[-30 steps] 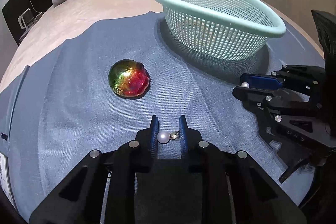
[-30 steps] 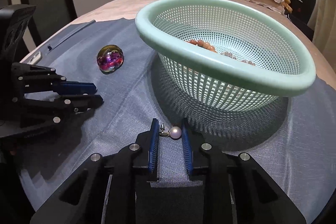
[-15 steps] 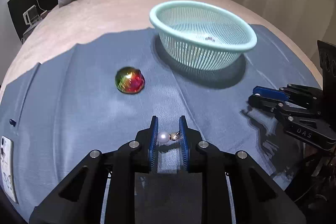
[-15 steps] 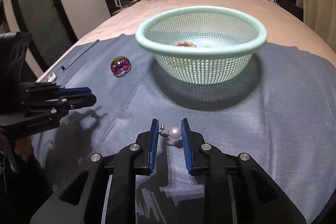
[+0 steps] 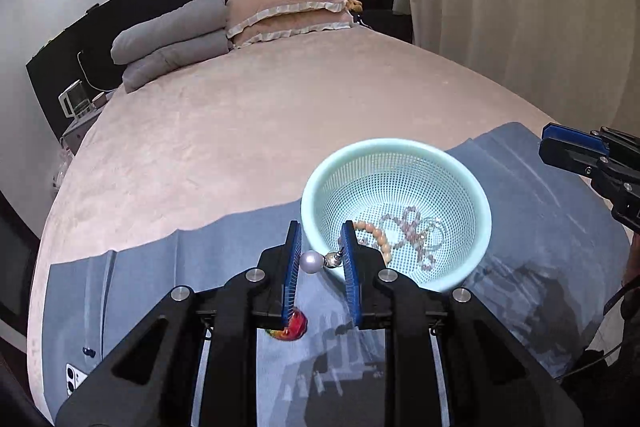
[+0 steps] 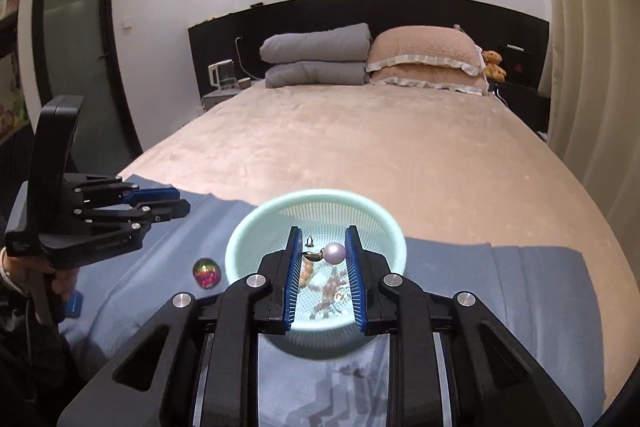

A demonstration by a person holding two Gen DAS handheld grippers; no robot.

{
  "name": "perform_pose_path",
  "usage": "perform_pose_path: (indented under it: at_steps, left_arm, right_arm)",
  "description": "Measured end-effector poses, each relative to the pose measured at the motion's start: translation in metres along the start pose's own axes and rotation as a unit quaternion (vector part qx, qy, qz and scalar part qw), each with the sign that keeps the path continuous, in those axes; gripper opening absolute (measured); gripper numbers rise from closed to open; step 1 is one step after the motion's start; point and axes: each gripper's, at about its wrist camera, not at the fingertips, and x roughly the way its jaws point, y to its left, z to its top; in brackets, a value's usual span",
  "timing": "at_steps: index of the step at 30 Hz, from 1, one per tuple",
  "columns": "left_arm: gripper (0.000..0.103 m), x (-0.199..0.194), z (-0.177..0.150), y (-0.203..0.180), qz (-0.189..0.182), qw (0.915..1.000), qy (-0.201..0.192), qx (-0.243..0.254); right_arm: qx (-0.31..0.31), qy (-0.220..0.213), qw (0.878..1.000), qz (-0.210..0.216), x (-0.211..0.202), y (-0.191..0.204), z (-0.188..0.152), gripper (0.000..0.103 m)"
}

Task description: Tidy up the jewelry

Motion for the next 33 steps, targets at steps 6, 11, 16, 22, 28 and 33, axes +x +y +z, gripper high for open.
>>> perform_pose_path:
  at_steps: [6,11,16,22,28,33]
  left_arm:
    - [0.021,0.031,0.023,-0.001,-0.005,0.9999,0.013,0.010]
    - [0.021,0.069,0.024,-0.011,-0.020,0.9989,0.039,0.019]
    - [0.021,0.108,0.015,-0.018,-0.034,0.9961,0.077,0.025]
    - [0.021,0.130,0.002,-0.026,-0.039,0.9932,0.104,0.034]
    - [0.021,0.137,-0.005,-0.027,-0.042,0.9918,0.116,0.035]
    - [0.021,0.137,-0.005,-0.027,-0.043,0.9916,0.118,0.033]
  right_arm:
    - [-0.004,0.009,1.000,0.008,0.031,-0.009,0.007,0.021]
    - [0.002,0.035,0.999,0.023,0.070,-0.022,-0.002,0.021]
    - [0.020,0.068,0.997,0.032,0.109,-0.030,-0.022,0.021]
    - [0.029,0.101,0.994,0.032,0.135,-0.034,-0.047,0.021]
    - [0.030,0.110,0.993,0.037,0.139,-0.034,-0.055,0.021]
    - [0.020,0.113,0.993,0.035,0.137,-0.030,-0.052,0.021]
